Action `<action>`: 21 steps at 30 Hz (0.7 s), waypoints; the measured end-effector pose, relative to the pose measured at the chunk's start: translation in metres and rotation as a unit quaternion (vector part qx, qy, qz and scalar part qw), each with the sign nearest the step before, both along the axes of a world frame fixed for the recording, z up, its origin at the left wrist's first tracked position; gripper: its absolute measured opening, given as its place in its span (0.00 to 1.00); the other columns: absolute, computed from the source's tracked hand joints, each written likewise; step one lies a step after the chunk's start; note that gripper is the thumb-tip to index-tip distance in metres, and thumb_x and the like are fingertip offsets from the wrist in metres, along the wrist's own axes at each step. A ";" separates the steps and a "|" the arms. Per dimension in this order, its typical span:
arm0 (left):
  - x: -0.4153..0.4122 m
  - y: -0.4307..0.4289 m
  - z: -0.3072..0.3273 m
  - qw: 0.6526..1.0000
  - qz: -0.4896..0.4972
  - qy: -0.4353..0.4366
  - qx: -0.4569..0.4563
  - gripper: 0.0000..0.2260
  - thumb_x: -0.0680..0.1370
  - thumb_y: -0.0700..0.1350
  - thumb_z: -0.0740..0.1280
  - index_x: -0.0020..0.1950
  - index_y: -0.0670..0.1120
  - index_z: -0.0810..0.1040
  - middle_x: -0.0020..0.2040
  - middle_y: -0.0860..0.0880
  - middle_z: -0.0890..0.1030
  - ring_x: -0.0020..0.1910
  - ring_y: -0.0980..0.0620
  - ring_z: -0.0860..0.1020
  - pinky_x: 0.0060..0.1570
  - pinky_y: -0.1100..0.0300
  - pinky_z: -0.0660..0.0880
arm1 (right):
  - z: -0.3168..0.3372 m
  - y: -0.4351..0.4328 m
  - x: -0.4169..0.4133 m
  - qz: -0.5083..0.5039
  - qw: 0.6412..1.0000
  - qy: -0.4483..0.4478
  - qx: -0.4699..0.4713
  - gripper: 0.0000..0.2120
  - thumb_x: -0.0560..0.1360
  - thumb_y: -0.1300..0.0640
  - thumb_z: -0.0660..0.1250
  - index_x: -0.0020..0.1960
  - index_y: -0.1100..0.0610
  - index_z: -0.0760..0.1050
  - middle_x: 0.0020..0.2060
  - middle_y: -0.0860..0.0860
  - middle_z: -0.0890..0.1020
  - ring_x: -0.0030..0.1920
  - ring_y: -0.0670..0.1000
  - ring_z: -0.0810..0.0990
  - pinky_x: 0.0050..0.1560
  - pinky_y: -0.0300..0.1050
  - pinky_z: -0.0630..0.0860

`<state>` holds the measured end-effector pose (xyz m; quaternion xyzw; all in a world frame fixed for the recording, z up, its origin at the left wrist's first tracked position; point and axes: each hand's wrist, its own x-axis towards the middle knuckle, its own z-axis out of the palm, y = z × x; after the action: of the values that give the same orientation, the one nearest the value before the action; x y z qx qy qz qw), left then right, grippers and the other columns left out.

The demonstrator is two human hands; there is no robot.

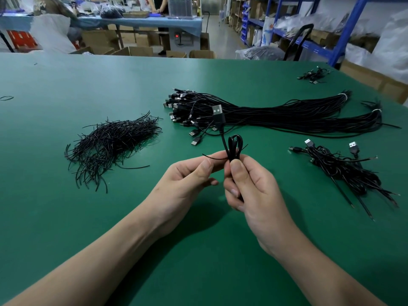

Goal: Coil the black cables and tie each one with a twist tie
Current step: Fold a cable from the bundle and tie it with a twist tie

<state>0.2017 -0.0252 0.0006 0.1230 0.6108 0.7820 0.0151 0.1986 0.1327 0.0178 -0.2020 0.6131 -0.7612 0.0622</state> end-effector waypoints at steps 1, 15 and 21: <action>0.000 0.000 0.000 1.000 -0.005 -0.002 0.002 0.31 0.75 0.61 0.70 0.70 0.41 0.78 0.69 0.44 0.79 0.64 0.48 0.76 0.64 0.47 0.66 | 0.000 0.000 0.000 -0.002 1.000 -0.003 -0.002 0.14 0.81 0.49 0.58 0.47 0.60 0.71 0.28 0.46 0.65 0.26 0.44 0.60 0.27 0.33 0.60; -0.001 0.007 0.005 0.998 0.027 -0.021 0.060 0.38 0.65 0.61 0.80 0.66 0.37 0.80 0.50 0.46 0.84 0.50 0.44 0.77 0.61 0.44 0.67 | -0.003 -0.003 0.004 0.018 0.999 -0.038 -0.025 0.15 0.80 0.48 0.58 0.47 0.59 0.72 0.27 0.44 0.67 0.24 0.43 0.59 0.25 0.33 0.59; 0.000 0.006 0.000 0.996 0.041 -0.007 0.077 0.28 0.63 0.55 0.83 0.55 0.41 0.82 0.50 0.43 0.85 0.42 0.49 0.82 0.56 0.49 0.74 | -0.005 -0.005 0.005 0.051 0.997 -0.051 -0.019 0.13 0.80 0.47 0.60 0.52 0.53 0.79 0.28 0.45 0.66 0.24 0.43 0.59 0.25 0.33 0.57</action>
<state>0.2014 -0.0188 0.0003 0.0934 0.5528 0.8278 -0.0222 0.2034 0.1279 0.0130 -0.1954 0.5838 -0.7776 0.1280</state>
